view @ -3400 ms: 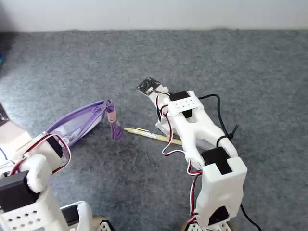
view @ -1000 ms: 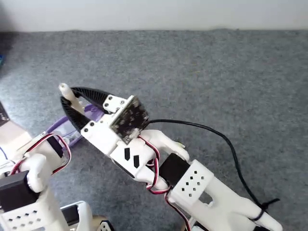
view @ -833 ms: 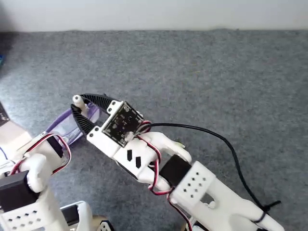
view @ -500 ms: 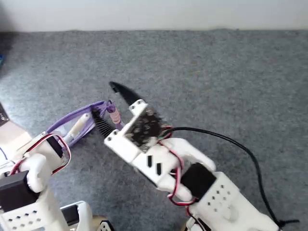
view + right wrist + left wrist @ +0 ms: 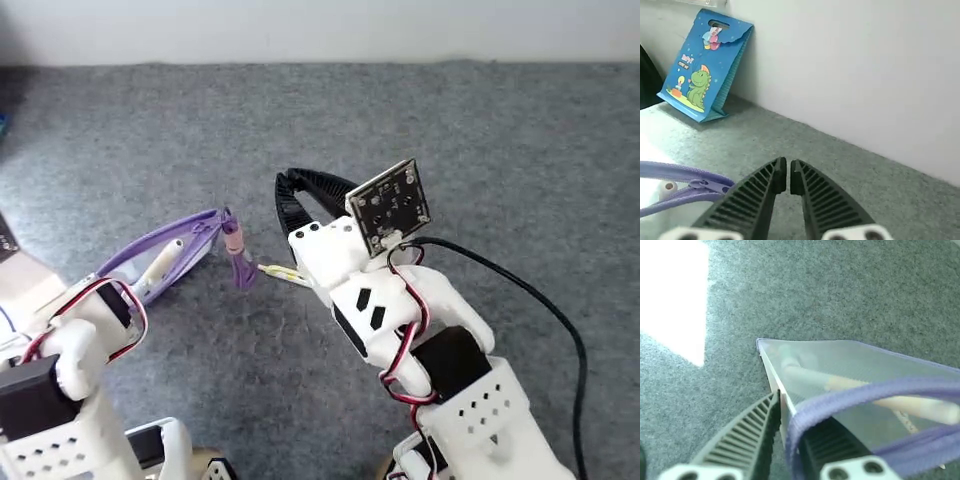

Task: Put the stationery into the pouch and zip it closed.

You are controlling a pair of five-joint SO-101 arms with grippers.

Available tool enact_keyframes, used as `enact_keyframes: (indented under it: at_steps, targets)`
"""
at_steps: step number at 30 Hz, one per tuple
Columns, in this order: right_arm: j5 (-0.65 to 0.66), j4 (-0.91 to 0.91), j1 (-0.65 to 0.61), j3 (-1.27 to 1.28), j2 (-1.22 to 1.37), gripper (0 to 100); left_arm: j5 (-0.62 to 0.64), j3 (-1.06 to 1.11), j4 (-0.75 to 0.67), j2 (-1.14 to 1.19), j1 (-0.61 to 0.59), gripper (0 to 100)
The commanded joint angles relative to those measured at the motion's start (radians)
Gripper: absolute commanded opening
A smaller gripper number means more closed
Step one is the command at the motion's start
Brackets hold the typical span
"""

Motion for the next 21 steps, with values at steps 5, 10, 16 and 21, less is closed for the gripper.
enact_keyframes:
  at_steps: [5, 10, 16, 21]
  targets:
    - [-0.112, 0.039, -0.213, -0.114, 0.022, 0.9, 0.009, -0.054, 0.015, 0.006, -0.002, 1]
    - [-0.118, 0.024, -0.312, -0.150, 0.133, 0.9, 0.009, -0.054, 0.015, 0.008, -0.002, 1]
    - [-0.112, -0.004, -0.315, -0.175, 0.346, 0.9, 0.009, -0.054, 0.015, 0.006, -0.002, 1]
    - [-0.118, 0.047, -0.232, -0.252, 0.519, 0.9, 0.009, -0.054, 0.015, 0.003, -0.002, 1]
